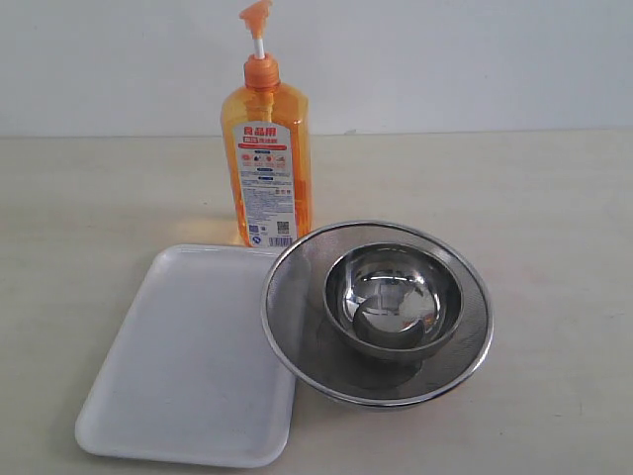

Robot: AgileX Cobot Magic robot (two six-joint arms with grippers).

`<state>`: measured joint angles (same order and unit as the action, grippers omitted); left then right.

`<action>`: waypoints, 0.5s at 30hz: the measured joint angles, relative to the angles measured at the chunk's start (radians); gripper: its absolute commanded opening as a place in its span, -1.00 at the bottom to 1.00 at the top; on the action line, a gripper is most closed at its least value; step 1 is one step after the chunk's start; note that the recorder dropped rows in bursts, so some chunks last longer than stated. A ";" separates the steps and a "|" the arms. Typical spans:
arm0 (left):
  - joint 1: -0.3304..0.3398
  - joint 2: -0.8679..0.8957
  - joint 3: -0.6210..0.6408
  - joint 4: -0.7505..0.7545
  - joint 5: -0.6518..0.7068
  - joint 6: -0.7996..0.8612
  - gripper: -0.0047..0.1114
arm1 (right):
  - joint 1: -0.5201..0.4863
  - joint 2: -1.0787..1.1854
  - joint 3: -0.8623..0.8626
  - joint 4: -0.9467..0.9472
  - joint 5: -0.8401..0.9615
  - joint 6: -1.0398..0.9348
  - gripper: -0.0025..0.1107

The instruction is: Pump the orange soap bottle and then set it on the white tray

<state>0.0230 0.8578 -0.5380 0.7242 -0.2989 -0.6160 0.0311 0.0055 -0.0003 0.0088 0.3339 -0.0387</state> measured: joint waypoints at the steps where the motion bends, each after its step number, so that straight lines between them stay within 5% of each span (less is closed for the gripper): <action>1: 0.000 0.020 -0.013 0.017 -0.009 -0.018 -0.84 | 0.000 0.000 0.000 -0.009 -0.008 -0.012 -0.93; 15: 0.000 0.327 -0.073 0.210 -0.136 -0.067 -0.84 | 0.000 0.000 0.000 -0.044 -0.212 -0.094 -0.93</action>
<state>0.0230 1.1844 -0.6115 0.9346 -0.4344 -0.6827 0.0311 0.0055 -0.0003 -0.0355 0.1221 -0.1328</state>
